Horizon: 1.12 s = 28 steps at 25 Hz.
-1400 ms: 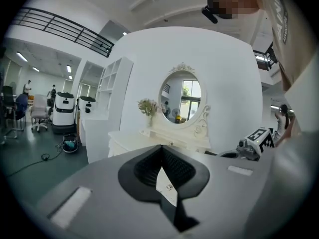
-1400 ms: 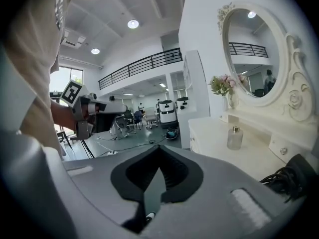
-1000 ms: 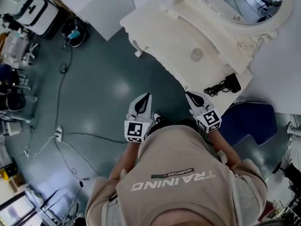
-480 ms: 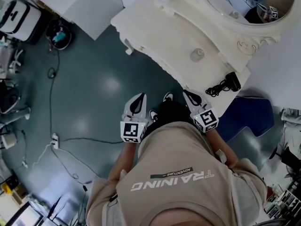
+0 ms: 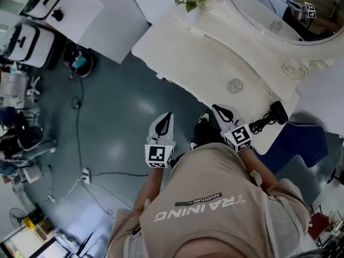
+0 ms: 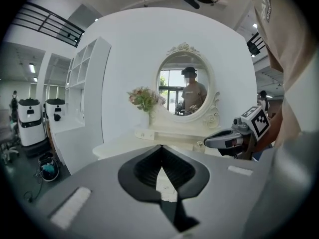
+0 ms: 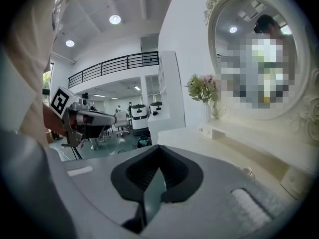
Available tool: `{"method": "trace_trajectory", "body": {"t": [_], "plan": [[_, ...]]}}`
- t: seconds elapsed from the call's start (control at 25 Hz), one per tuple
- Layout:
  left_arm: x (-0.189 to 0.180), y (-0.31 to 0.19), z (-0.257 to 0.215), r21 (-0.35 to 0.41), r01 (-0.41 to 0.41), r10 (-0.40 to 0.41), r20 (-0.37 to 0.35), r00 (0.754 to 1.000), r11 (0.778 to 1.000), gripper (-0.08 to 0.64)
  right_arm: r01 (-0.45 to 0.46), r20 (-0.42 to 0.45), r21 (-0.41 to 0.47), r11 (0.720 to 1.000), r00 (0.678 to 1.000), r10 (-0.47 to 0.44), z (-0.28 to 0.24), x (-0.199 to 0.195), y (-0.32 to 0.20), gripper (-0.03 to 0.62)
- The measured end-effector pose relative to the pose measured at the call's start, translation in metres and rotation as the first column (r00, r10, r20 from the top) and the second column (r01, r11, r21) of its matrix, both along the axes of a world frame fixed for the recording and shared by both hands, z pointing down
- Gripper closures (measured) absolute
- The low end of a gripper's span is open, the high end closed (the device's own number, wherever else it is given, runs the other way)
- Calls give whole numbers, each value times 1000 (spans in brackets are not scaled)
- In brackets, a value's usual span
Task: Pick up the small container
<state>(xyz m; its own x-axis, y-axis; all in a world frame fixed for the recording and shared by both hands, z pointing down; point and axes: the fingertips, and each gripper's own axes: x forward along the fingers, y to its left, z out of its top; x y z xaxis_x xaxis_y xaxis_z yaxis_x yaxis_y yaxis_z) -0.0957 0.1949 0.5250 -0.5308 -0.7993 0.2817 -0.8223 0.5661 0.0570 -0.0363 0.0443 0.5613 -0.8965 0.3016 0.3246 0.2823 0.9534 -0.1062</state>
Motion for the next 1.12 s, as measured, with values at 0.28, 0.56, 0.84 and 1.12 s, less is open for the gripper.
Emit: {"method": "trace_trajectory", "body": {"t": [0.28,0.56,0.84,1.12], "plan": [[-58,-67,-12,-3,-69,69,17,997,998,541,20,14,-47,999,1000,-19,-4,-50,-24,589],[-71,-125,-12,-11,-221,222,12,975,975,541,-79,21,-67,995,997,80,-10,-64,-61,589],[-81,-167,-5,-11,-386,386,-5,922,922,541,-229,-17,-19,973,973,229,3,-56,-88,589],[-85,-194,-12,18,-586,586,-2,810,810,541,-448,0,-22,894,894,448,-17,-56,-100,589]]}}
